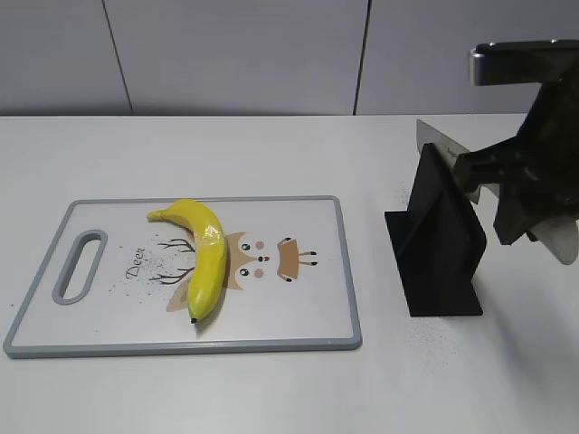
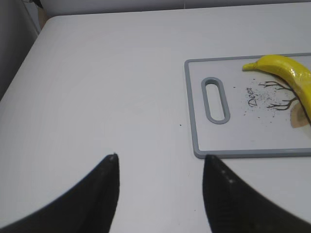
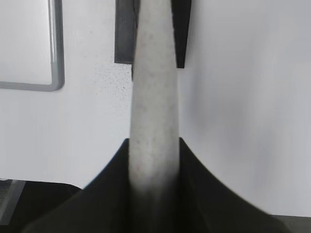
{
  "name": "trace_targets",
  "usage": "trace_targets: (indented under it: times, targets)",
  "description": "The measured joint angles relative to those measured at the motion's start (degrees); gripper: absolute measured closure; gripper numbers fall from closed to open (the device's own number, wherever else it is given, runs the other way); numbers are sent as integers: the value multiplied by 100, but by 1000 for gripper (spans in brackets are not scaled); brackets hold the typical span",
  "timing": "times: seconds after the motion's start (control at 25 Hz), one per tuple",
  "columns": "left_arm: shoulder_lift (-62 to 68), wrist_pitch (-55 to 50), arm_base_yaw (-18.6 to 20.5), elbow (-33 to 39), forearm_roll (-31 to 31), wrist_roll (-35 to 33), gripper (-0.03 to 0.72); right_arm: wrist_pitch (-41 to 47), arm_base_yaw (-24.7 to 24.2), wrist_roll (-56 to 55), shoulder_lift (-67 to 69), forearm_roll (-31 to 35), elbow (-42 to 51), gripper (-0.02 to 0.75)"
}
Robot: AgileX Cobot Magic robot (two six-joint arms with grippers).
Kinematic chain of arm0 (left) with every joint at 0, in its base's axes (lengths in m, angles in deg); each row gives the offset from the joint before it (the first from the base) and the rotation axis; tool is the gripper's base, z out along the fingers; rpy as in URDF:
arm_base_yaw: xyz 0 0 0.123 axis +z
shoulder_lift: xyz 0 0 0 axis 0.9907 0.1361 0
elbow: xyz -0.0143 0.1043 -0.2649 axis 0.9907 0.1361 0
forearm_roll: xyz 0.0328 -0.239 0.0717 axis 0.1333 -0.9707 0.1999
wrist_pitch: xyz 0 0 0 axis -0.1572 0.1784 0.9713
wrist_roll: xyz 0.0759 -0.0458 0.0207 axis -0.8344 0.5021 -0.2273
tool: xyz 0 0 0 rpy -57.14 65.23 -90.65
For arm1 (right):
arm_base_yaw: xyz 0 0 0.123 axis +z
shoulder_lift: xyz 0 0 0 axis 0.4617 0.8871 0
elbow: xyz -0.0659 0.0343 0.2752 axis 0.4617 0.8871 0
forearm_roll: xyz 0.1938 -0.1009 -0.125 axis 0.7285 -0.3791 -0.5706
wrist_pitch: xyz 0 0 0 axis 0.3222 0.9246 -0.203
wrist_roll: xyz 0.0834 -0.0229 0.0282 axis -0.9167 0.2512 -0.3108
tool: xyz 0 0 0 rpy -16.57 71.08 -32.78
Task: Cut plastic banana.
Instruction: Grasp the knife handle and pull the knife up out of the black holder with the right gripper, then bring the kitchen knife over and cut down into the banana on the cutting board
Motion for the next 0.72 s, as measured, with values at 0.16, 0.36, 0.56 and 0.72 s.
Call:
trace_targets:
  times: [0.16,0.36,0.56,0.72]
  targets:
    - [0,0,0,0,0,0,158,0,0,-27,-367,-69,-32,575]
    - [0,0,0,0,0,0,158,11,0,-39,-726,-92,-224,575]
    - [0,105,0,-53,0,0,158,23,0,-45,-838,-355,-529,575]
    - [235,234,0,-365,0,0,158,26,0,793,-838,-191,-862,575]
